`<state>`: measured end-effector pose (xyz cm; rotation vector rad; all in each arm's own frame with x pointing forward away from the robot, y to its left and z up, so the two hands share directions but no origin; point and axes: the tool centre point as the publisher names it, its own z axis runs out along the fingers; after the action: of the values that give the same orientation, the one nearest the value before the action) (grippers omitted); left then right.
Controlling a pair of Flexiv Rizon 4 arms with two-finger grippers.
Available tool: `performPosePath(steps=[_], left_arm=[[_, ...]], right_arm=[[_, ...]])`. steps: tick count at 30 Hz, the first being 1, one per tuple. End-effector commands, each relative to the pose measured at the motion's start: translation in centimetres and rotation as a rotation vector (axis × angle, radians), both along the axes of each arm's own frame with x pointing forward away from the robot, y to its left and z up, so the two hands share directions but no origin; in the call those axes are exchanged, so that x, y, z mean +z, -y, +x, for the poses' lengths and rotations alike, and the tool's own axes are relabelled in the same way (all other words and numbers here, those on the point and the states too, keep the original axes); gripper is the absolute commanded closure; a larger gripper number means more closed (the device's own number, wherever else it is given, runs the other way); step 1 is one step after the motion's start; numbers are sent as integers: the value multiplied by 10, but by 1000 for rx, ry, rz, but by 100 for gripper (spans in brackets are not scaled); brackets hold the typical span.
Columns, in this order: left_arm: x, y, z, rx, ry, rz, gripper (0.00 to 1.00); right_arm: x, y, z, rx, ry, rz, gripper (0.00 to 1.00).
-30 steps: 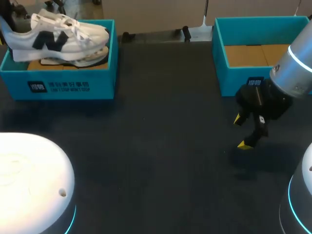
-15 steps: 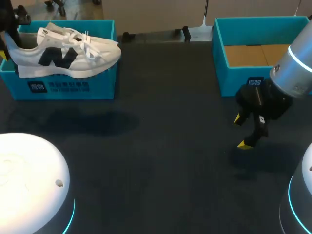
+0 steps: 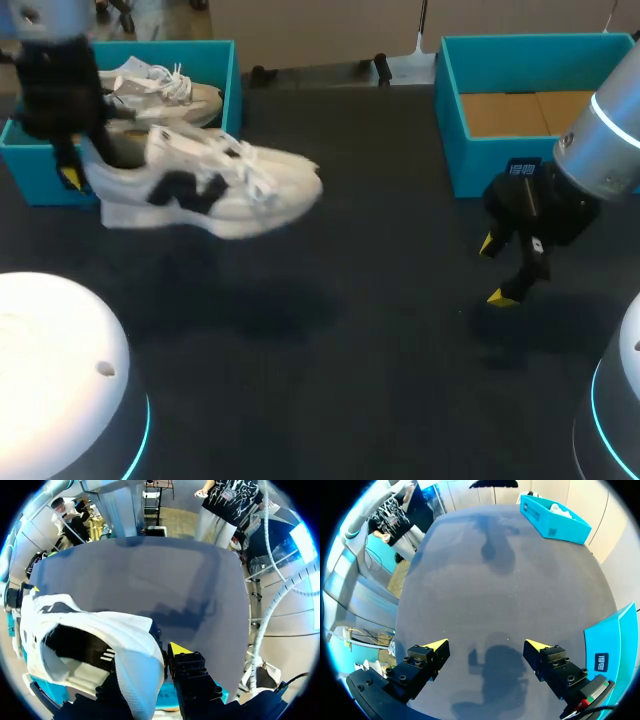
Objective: Take the shoe out of the shoebox, open the shoe tongue, remove and reinsert the insole, then place the shoe into the shoebox
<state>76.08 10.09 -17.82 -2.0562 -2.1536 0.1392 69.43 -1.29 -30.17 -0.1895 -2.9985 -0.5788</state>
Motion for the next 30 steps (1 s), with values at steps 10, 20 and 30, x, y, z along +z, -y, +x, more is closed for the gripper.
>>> performPosePath(steps=[10, 20, 30], left_arm=[[-27, 22, -18, 7, 111, 35, 100], [-63, 57, -38, -23, 102, 56, 100], [-94, 91, -58, -6, 70, 75, 100]], right_arm=[[0, 0, -1, -2, 1, -4, 0], [0, 0, -1, -2, 1, -4, 0], [0, 0, -1, -2, 1, -4, 0]])
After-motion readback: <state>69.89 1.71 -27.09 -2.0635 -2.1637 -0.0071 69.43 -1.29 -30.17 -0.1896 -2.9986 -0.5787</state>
